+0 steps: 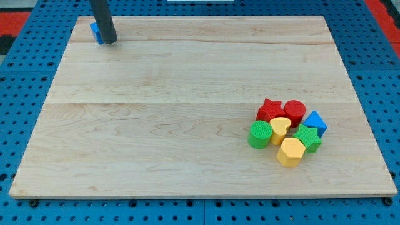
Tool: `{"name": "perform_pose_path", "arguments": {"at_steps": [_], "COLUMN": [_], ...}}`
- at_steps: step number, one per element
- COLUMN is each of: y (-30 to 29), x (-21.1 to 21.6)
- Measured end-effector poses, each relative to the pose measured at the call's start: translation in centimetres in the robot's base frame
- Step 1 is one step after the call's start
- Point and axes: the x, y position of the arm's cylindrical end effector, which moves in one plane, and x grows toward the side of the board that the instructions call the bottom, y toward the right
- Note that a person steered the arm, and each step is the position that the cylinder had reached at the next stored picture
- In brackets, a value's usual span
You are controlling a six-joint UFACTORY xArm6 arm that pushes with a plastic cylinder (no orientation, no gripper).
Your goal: Sldie the group of blocks to the right side
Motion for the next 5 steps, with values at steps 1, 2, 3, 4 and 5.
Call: {"name": "perform_pose_path", "arguments": {"at_steps": [1,2,3,4,5], "y": [2.6,5.1,11.0,18.2,24.9], "x": [0.2,0.8,4.8,10.0,12.2]}}
